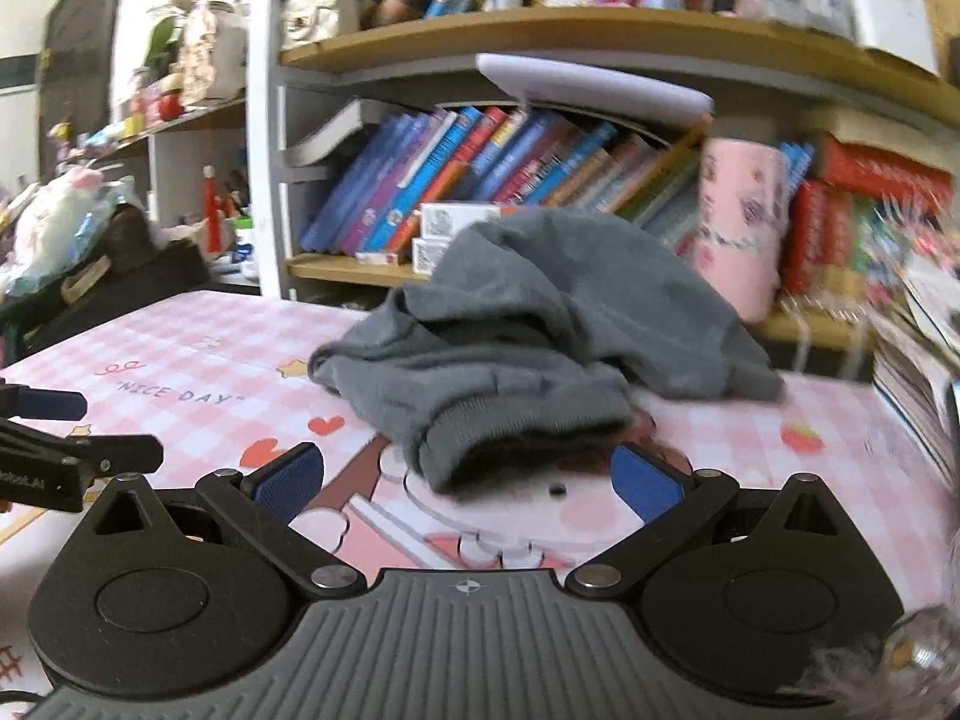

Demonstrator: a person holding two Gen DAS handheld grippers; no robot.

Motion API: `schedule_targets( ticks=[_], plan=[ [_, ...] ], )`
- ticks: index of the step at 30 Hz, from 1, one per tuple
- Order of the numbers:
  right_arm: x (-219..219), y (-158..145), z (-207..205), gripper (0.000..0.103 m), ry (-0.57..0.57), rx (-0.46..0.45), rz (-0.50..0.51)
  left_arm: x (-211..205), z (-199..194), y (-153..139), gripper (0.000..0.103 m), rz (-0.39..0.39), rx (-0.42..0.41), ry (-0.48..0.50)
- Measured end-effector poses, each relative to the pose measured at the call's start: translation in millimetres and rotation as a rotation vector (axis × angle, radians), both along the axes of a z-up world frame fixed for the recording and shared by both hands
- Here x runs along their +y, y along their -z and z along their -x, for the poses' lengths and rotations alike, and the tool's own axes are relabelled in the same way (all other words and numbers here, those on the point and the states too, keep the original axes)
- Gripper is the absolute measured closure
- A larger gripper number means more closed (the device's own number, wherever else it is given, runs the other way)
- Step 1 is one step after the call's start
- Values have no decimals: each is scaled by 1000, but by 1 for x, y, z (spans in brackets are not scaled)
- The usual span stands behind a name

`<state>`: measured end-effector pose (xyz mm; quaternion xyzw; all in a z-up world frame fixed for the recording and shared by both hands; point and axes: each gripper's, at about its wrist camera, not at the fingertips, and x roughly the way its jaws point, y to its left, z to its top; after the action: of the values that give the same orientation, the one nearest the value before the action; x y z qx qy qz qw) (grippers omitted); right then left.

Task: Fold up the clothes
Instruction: 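Reach the left gripper to the grey sweatpants and close on the fabric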

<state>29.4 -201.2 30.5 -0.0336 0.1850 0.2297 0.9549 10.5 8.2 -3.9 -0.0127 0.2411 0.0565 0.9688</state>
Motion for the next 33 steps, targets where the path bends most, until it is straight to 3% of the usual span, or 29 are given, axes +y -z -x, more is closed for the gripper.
schedule_targets(
  ticks=[6,12,17,24,29,33],
  plan=[
    [-12,2,-19,0,-46,12,-81,-25,-12,-12,0,-57,-13,78],
    [-54,5,-26,0,-11,72,-303,-53,-25,-23,0,-106,-24,157],
    [-66,8,-31,0,7,170,-424,-87,-42,-14,0,-77,11,145],
    [-69,5,-31,0,47,151,-405,-109,-45,-9,0,-69,59,210],
    [-74,13,-42,0,92,240,-420,-107,-41,-10,0,7,77,242],
    [-71,17,-48,0,59,301,-395,-108,-42,-11,0,18,65,187]
  ],
)
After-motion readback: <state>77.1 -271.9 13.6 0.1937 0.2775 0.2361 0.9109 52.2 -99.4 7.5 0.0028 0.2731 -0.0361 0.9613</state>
